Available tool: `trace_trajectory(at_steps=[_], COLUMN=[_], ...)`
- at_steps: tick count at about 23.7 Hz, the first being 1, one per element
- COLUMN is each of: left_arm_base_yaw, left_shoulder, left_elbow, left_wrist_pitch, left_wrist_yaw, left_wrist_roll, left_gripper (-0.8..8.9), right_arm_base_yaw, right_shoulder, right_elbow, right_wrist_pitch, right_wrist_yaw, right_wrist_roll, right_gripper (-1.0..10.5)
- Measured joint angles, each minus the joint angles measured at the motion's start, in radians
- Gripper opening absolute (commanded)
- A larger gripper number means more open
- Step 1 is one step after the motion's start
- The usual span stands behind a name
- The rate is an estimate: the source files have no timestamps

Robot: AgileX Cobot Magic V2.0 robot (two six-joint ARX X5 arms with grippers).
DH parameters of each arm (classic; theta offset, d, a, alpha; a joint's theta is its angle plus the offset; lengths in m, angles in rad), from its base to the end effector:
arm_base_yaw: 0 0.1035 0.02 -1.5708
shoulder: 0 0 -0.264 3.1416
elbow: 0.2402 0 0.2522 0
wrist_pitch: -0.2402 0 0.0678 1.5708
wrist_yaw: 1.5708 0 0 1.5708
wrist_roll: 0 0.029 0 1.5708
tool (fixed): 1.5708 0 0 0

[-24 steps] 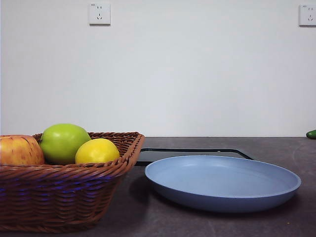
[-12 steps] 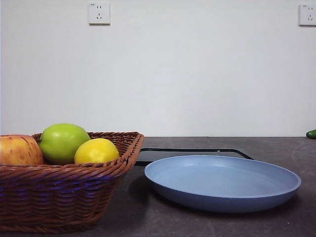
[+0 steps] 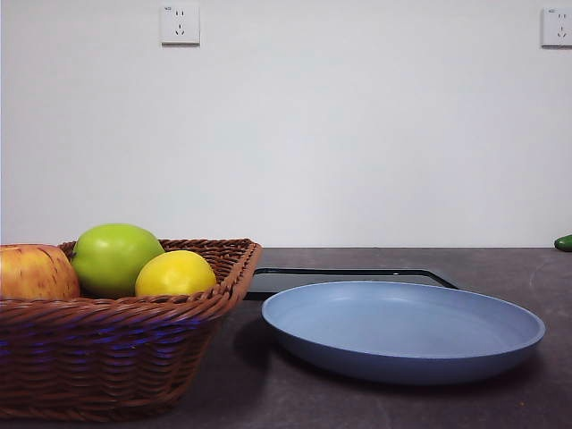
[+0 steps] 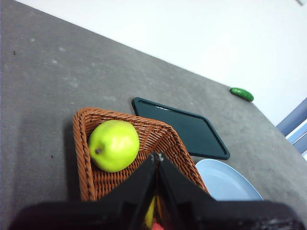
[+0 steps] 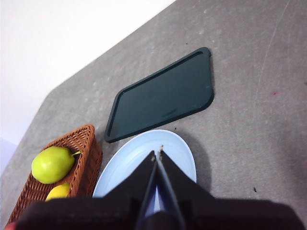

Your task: Take the lemon from the basket,put the lemon in the plate,hand out the plate

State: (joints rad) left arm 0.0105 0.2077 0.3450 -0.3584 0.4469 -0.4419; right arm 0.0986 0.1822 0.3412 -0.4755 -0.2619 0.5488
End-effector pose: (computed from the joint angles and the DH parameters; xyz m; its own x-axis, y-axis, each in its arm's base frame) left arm 0.0879 -0.0116 0.2303 0.8843 -0.4229 -0.1978 0.2788 0.8181 -0.5029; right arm 0.0826 0.0157 0.2195 0.8880 0.3480 -0.3006 -0.1284 0.8154 0.5645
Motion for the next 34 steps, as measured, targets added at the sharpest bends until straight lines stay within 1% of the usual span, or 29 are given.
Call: trace_trajectory(at_steps=[4, 10, 12, 16, 17, 19, 20, 22, 24, 25, 26, 28, 29, 30, 34], left_arm_base_yaw=[0.0, -0.001, -0.005, -0.014, -0.021, -0.037, -0.049, -0.07, -0.083, -0.086, -0.09, -0.092, -0.092, -0.092, -0.092], left_shoulder=[0.119, 0.292, 0.34, 0.45, 0.498, 0.575, 0.609, 0.647, 0.663, 0.666, 0.666, 0.666, 0.666, 0.666, 0.666], left_elbow=[0.103, 0.261, 0.308, 0.401, 0.437, 0.491, 0.509, 0.529, 0.535, 0.536, 0.536, 0.536, 0.536, 0.536, 0.536], left_wrist_pitch=[-0.043, -0.135, -0.164, -0.237, -0.282, -0.373, -0.417, -0.49, -0.496, -0.496, -0.495, -0.492, -0.488, -0.476, -0.459], left_wrist_yaw=[0.006, 0.056, 0.068, 0.14, 0.164, 0.177, 0.177, 0.177, 0.178, 0.178, 0.178, 0.177, 0.177, 0.177, 0.177], left_wrist_roll=[0.044, 0.139, 0.171, 0.228, 0.254, 0.303, 0.328, 0.367, 0.39, 0.393, 0.397, 0.397, 0.396, 0.388, 0.363], left_gripper=[0.07, 0.07, 0.07, 0.07, 0.07, 0.07, 0.07, 0.07, 0.11, 0.32, 0.94, 2.66, 3.17, 3.42, 3.43], right_arm_base_yaw=[0.0, 0.0, 0.0, 0.0, 0.0, 0.0, 0.0, 0.0, 0.0, 0.0, 0.003, 0.006, 0.006, 0.006, 0.016], right_shoulder=[0.087, 0.256, 0.325, 0.463, 0.523, 0.628, 0.682, 0.79, 0.868, 0.903, 0.941, 0.998, 1.018, 1.036, 1.139], right_elbow=[0.104, 0.242, 0.293, 0.379, 0.406, 0.441, 0.449, 0.45, 0.45, 0.45, 0.45, 0.45, 0.45, 0.45, 0.45], right_wrist_pitch=[-0.048, -0.142, -0.196, -0.281, -0.309, -0.361, -0.385, -0.406, -0.403, -0.394, -0.379, -0.346, -0.329, -0.306, -0.208], right_wrist_yaw=[0.0, 0.0, 0.0, 0.0, 0.0, -0.001, -0.018, -0.092, -0.135, -0.143, -0.148, -0.149, -0.15, -0.15, -0.15], right_wrist_roll=[-0.047, -0.106, -0.143, -0.227, -0.26, -0.312, -0.333, -0.365, -0.381, -0.385, -0.389, -0.389, -0.389, -0.389, -0.388], right_gripper=[0.0, 0.0, 0.0, 0.0, 0.0, 0.1, 0.1, 0.2, 1.2, 1.8, 2.3, 2.6, 2.6, 2.6, 2.6])
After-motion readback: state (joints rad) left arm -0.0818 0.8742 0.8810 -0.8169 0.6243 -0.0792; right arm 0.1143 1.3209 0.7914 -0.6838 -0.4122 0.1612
